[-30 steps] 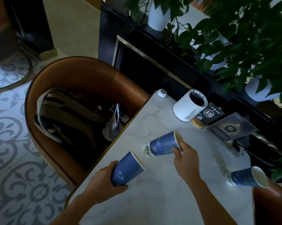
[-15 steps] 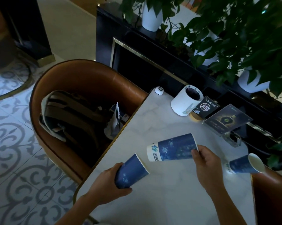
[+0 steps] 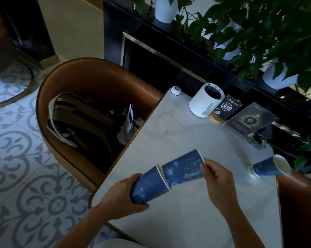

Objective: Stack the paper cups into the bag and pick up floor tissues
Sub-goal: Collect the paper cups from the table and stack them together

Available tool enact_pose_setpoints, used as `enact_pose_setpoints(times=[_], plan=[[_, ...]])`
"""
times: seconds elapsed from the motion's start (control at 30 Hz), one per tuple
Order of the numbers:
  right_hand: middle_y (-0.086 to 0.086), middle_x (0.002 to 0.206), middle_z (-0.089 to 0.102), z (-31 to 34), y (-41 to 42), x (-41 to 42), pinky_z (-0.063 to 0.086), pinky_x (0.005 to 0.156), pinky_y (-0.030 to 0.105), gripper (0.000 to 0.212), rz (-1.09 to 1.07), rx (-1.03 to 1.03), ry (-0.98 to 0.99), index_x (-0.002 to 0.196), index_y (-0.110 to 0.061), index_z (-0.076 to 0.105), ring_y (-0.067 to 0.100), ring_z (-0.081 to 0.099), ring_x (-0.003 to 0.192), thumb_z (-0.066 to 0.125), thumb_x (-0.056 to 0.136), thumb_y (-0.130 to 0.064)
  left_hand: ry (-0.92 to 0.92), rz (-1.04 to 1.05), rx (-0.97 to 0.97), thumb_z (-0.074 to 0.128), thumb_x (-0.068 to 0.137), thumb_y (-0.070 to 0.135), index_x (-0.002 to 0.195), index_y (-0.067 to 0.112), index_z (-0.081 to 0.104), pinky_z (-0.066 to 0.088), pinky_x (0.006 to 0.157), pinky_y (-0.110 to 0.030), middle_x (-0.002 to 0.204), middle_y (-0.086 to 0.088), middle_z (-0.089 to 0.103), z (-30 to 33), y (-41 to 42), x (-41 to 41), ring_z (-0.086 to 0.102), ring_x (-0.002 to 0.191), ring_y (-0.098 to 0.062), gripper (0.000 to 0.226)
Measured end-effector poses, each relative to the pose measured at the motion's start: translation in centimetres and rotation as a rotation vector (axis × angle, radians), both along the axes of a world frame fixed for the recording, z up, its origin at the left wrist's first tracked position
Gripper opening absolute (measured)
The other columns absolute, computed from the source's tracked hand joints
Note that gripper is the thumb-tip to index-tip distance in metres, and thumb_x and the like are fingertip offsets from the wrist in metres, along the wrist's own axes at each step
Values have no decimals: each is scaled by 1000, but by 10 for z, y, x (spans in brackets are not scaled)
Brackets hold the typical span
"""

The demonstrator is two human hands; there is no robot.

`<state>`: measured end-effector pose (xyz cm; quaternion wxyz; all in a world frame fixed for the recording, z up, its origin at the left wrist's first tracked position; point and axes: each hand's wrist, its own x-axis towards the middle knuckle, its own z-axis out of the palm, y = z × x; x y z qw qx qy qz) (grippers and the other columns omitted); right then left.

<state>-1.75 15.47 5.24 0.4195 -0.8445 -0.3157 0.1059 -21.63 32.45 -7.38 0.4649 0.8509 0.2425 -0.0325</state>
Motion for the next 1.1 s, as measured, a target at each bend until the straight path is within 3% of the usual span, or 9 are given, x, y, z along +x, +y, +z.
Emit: enact_pose_setpoints(times=[0.2, 0.3, 0.4, 0.53, 0.63, 0.73, 0.87, 1.0, 1.1], plan=[[-10, 80, 69, -3, 5, -10, 47, 59, 16, 26, 10, -13, 24, 82, -33, 65, 10, 64, 69, 55, 94, -12, -17, -9, -9, 76, 62, 65, 134, 38, 36, 52, 83, -16, 117, 20, 63, 5, -1, -2, 63, 98, -2, 86], [-12, 82, 69, -7, 7, -15, 49, 60, 17, 26, 10, -32, 56, 83, -33, 65, 8, 65, 71, 54, 95, -13, -22, -13, -20, 74, 58, 69, 133, 40, 36, 56, 84, -21, 119, 18, 64, 5, 0, -1, 64, 97, -3, 88], [-3, 78, 69, -13, 10, -23, 52, 63, 30, 17, 26, -42, 81, 87, -25, 68, 14, 65, 70, 54, 93, -32, -24, -20, -19, 75, 58, 68, 133, 40, 36, 55, 85, -21, 119, 18, 63, 8, 1, 1, 64, 98, -3, 89], [4, 74, 68, -22, 14, -34, 52, 64, 41, 35, 67, -57, 96, 87, -20, 68, 20, 63, 68, 46, 87, -47, -44, -18, -4, 75, 59, 68, 135, 40, 37, 53, 84, -19, 120, 18, 64, 12, 1, 3, 63, 98, -1, 90], [-2, 79, 72, -26, 13, -41, 55, 66, 36, 36, 127, -103, 127, 91, -21, 70, 11, 66, 73, 44, 90, -47, -38, -19, -14, 76, 58, 67, 133, 42, 37, 52, 82, -18, 119, 19, 63, 15, 0, 3, 62, 97, -1, 88], [-16, 92, 74, -22, 11, -40, 54, 75, 18, 27, 116, -97, 147, 100, -35, 68, 4, 69, 88, 44, 92, -45, -37, -36, -64, 77, 60, 65, 132, 41, 36, 55, 83, -19, 119, 17, 63, 15, -3, 4, 63, 96, -2, 86], [-15, 109, 70, -22, 8, -33, 53, 87, 18, 24, -7, -54, 138, 111, -39, 60, 0, 65, 101, 42, 96, -44, -28, -66, -71, 75, 58, 68, 130, 46, 35, 57, 85, -24, 118, 19, 62, 18, -6, 7, 64, 97, -3, 85], [-22, 131, 53, -27, 12, -38, 39, 90, 1, 36, 62, -112, 235, 125, -45, 48, -9, 49, 120, 33, 92, -51, -41, -103, -63, 78, 60, 63, 131, 44, 38, 48, 80, -11, 113, 25, 58, 25, -11, 11, 61, 96, -1, 84], [-27, 135, 48, -32, 16, -43, 37, 103, 11, 40, 110, -112, 356, 126, -52, 44, -14, 44, 123, 28, 90, -59, -41, -123, -70, 78, 61, 62, 131, 44, 37, 44, 79, -9, 111, 27, 55, 28, -16, 13, 59, 96, 1, 83]])
